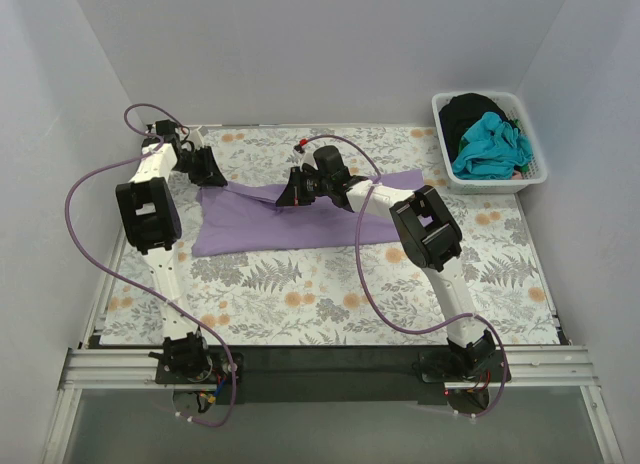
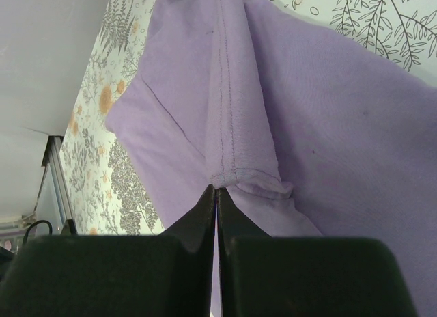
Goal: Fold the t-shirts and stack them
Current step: Fold the tshirt
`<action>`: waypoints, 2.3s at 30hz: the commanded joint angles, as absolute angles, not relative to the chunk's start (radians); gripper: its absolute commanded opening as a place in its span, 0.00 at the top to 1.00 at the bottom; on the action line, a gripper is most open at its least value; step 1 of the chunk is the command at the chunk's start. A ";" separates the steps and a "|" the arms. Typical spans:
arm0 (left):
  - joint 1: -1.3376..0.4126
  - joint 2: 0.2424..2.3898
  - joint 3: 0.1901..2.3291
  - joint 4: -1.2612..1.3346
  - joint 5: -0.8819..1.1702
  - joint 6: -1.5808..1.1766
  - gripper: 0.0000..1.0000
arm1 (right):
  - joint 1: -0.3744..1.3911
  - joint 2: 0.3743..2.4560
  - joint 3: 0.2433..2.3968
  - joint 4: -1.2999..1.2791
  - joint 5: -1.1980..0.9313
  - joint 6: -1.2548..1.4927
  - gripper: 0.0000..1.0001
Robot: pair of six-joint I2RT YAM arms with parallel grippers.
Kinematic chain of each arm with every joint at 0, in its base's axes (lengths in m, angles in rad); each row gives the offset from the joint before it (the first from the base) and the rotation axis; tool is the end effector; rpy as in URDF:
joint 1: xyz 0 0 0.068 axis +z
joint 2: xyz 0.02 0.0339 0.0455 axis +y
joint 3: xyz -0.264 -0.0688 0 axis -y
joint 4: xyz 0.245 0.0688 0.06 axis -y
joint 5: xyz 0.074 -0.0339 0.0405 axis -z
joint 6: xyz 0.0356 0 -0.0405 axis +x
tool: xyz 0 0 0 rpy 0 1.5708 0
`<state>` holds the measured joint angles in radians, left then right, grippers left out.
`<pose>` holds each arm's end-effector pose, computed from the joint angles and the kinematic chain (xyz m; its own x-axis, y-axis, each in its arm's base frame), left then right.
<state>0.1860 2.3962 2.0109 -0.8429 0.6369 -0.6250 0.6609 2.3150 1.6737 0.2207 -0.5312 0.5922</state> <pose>0.4934 0.0713 0.1594 -0.7785 -0.6251 0.0553 -0.5029 0.5688 -0.6508 0.4047 0.3375 0.1665 -0.7666 0.0135 -0.6419 -0.5621 0.4691 0.6812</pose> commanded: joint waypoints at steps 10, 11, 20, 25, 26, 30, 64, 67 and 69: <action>0.183 2.339 2.040 -0.868 0.643 -0.609 0.72 | 0.655 2.336 1.694 0.273 -0.549 0.594 0.99; 0.183 2.336 2.040 -0.868 0.644 -0.609 0.73 | 0.655 2.336 1.692 0.273 -0.551 0.594 0.99; 0.179 2.318 2.056 -0.870 0.661 -0.617 0.95 | 0.657 2.338 1.690 0.275 -0.551 0.594 0.99; 0.183 2.296 2.069 -0.919 0.644 -0.601 1.00 | 0.653 2.327 1.690 0.275 -0.558 0.591 0.99; 0.181 2.283 2.068 -0.946 0.637 -0.586 1.00 | 0.655 2.322 1.686 0.273 -0.563 0.583 0.99; 0.181 2.220 2.020 -0.995 0.611 -0.558 1.00 | 0.655 2.293 1.666 0.273 -0.578 0.562 0.99; 0.201 1.970 1.631 -1.015 0.540 -0.541 0.67 | 0.640 2.192 1.654 0.015 -0.680 0.373 0.46; 0.201 1.915 1.628 -1.017 0.590 -0.555 0.67 | 0.627 2.123 1.669 -0.041 -0.692 0.330 0.46; 0.201 1.887 1.589 -1.003 0.617 -0.568 0.67 | 0.615 2.066 1.664 -0.089 -0.695 0.292 0.46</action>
